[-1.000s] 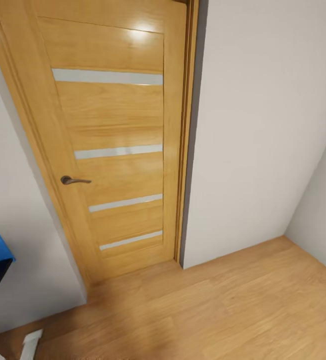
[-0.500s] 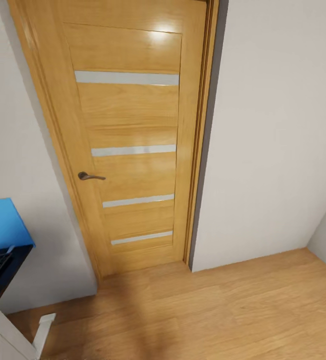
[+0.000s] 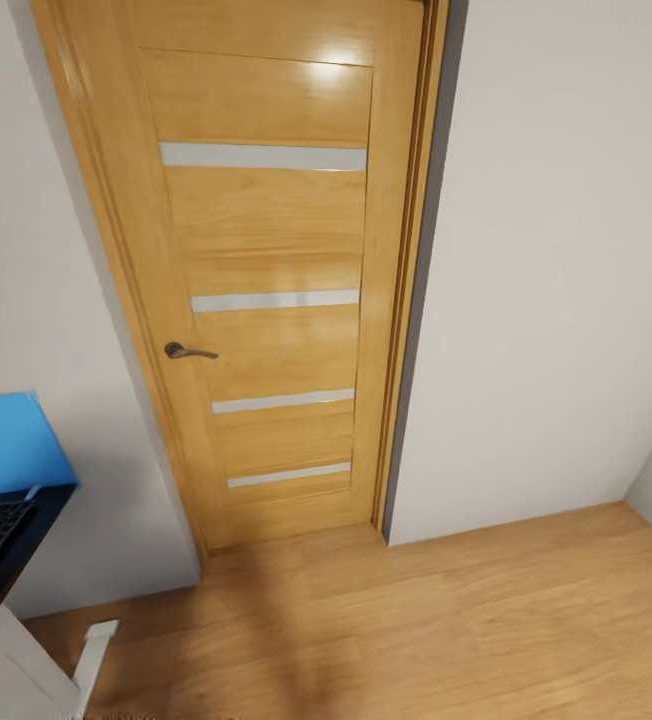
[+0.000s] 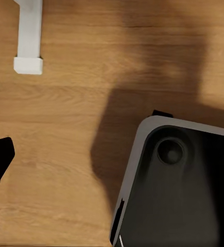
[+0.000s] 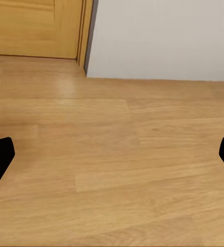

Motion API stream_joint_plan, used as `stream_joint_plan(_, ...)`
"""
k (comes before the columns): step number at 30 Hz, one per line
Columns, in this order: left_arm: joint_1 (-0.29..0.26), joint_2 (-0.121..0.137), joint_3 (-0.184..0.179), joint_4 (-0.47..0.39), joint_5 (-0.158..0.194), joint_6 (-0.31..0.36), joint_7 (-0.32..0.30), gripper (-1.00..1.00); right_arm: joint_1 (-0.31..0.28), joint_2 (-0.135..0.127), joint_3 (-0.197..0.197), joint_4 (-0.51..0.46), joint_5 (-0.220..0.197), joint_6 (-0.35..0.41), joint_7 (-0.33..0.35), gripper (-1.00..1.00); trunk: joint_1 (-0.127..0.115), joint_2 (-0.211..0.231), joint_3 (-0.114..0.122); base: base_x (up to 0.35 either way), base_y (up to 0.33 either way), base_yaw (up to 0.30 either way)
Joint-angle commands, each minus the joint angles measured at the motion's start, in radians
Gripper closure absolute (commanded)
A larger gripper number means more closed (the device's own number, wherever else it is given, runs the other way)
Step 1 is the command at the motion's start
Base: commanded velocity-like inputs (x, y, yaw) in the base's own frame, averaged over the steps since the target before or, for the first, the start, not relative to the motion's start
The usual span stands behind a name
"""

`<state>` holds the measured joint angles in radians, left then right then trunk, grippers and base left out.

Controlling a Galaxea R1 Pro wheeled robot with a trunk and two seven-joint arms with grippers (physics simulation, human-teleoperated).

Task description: In the bedroom, organize the workspace by keeping the computer under the desk, ensuring the monitor is on the desk, placing the keyboard on the desk next to the monitor, placing the mouse on the desk next to the keyboard, moving the folder from the swivel chair onto the desk next to the mouse, stacking the notebook on top of the folder with the pen on top of the notebook, and positioning the swivel chair next to the desk.

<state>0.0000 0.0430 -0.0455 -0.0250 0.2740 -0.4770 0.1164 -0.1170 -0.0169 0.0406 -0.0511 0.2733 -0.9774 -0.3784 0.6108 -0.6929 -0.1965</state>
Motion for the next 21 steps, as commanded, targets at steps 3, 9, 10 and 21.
stream_joint_plan(3, 0.0, 0.0, -0.005, -0.001, 0.002, -0.002, 0.005, -1.0, -0.001, 0.0, 0.004, 0.0, 0.007, -0.001, -0.011, -1.0, 0.0, -0.001, -0.001, 0.016, -0.198, 0.244)
stream_joint_plan(9, 0.0, 0.0, -0.005, -0.001, 0.002, -0.002, 0.005, -1.0, -0.001, 0.0, 0.003, 0.0, 0.008, -0.005, -0.012, -1.0, 0.0, -0.001, -0.001, 0.138, -0.262, 0.272)
stream_joint_plan(10, 0.0, 0.0, -0.005, -0.001, 0.002, -0.002, 0.005, -1.0, 0.0, 0.0, 0.003, 0.0, 0.009, -0.005, -0.013, -1.0, 0.0, -0.001, -0.001, 0.205, -0.272, 0.282)
stream_joint_plan(21, 0.0, 0.0, -0.006, -0.001, 0.002, 0.0, 0.005, -1.0, 0.0, 0.0, 0.004, 0.0, 0.009, -0.006, -0.013, -1.0, 0.0, -0.001, -0.001, 0.069, -0.08, 0.284)
